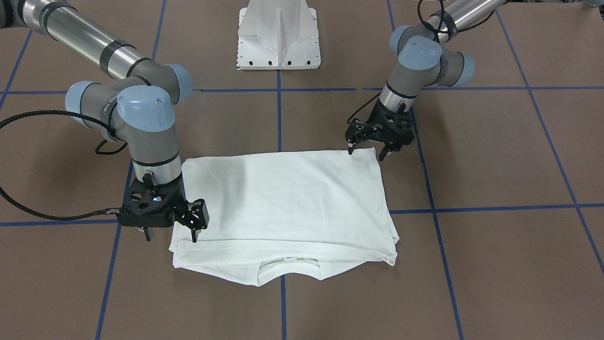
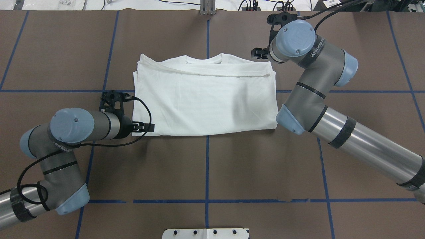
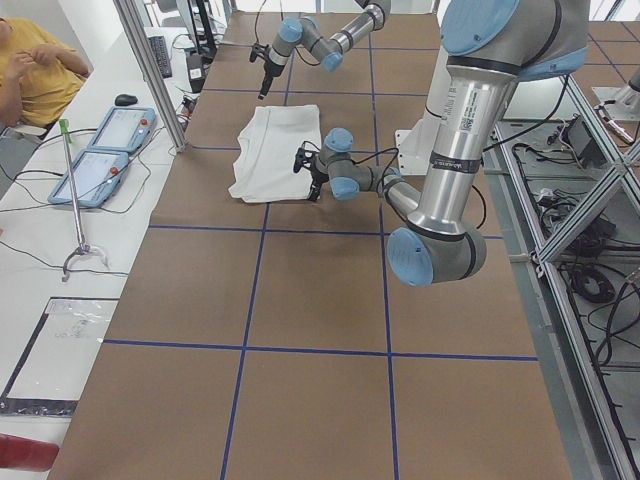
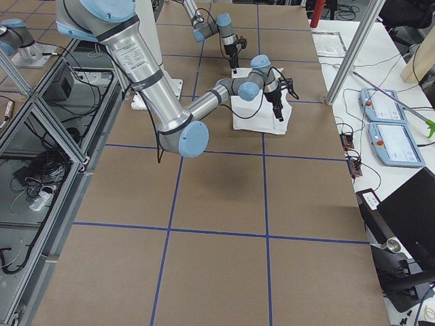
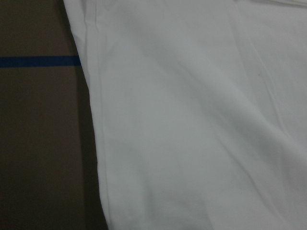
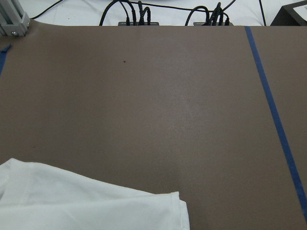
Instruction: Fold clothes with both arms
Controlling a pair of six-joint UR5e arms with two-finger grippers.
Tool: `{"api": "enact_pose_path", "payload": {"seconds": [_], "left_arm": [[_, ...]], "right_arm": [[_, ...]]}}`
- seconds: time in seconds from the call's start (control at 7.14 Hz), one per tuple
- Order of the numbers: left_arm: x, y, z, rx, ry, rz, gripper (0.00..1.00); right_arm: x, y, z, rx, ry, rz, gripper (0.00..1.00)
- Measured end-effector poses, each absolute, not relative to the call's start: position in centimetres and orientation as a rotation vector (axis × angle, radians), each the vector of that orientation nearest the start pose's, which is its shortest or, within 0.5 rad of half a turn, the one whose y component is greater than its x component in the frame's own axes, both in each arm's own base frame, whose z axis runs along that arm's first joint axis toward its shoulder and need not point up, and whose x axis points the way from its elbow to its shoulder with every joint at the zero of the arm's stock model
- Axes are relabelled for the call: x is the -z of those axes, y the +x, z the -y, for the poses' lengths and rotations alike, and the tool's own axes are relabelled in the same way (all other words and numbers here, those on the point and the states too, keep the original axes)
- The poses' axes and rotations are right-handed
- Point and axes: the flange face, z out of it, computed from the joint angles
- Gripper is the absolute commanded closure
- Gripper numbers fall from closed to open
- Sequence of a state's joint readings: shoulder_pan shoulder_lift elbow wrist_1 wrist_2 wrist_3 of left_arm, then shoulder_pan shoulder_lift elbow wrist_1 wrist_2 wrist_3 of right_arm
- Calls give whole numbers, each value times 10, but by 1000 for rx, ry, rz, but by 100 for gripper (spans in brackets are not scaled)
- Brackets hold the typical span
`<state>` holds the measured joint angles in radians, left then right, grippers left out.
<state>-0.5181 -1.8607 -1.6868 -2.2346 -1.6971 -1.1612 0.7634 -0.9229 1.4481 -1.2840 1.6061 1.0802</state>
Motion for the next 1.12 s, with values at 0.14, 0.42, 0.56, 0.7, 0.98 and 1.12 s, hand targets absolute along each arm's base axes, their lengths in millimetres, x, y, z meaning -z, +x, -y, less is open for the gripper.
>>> {"api": "enact_pose_path", "payload": {"seconds": [0.14,0.42,0.56,0.7,0.98,1.12], "left_arm": [[-376,475,409,30,374,-1004,50],[-376,475,409,30,373,-1005,89],[-376,475,408,30,372,-1005,100],[-376,475,408,30,374,-1005,100],[-376,466,405,30,387,-1005,100],[-380,449,401,9,404,-997,100]], "right_arm": [[-301,-443,603,-243,450,679,0],[-301,-444,602,-242,449,679,0],[-301,-444,602,-242,449,679,0],[-301,-444,602,-242,449,680,0],[-301,-445,602,-241,449,680,0],[-299,-445,601,-243,450,683,0]]}}
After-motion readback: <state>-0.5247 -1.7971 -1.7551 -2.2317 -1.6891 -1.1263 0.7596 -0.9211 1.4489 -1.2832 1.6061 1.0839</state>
